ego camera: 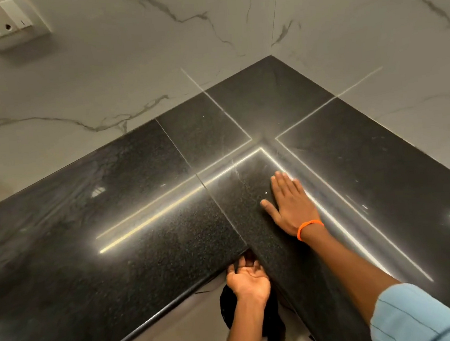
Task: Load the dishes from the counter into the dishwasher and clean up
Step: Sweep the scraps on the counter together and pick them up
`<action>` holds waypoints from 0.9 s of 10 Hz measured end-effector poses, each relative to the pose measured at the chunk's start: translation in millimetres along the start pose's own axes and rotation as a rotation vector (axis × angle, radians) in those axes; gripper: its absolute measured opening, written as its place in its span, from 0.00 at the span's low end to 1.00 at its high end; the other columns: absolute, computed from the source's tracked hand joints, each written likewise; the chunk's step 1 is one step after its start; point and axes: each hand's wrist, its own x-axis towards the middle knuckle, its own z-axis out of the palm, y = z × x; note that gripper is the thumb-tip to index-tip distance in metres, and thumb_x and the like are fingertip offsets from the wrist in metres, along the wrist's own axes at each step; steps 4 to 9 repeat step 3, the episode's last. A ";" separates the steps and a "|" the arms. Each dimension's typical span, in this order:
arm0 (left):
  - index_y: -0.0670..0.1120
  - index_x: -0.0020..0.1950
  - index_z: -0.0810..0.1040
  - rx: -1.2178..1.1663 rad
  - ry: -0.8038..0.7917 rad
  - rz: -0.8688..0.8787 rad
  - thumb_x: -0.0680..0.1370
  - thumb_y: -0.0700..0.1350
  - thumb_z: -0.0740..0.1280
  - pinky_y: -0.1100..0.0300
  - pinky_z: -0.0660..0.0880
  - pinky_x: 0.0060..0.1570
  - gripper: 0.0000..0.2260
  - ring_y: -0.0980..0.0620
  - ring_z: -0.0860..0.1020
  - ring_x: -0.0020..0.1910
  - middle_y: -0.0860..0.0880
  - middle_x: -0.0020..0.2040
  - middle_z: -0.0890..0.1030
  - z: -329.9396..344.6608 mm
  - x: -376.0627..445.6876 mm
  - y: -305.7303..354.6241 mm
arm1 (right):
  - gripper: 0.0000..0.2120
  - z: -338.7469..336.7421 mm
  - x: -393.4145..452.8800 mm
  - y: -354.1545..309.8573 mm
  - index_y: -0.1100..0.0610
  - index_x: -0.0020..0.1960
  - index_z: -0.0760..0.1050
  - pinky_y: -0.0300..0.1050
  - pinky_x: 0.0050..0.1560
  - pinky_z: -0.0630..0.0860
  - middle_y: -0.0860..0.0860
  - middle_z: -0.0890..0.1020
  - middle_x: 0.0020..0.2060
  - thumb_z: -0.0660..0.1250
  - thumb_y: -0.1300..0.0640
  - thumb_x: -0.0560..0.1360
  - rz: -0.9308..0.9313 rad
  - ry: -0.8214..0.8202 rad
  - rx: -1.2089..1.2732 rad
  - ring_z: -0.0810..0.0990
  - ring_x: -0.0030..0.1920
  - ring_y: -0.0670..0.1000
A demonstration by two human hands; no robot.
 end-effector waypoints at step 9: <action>0.38 0.56 0.80 -0.112 -0.062 -0.082 0.77 0.45 0.58 0.47 0.73 0.62 0.17 0.38 0.82 0.56 0.36 0.54 0.84 -7.2 10.8 5.0 | 0.34 11.8 -68.9 -71.2 0.55 0.81 0.44 0.51 0.79 0.42 0.51 0.43 0.81 0.41 0.36 0.83 -0.280 -0.079 0.106 0.36 0.79 0.48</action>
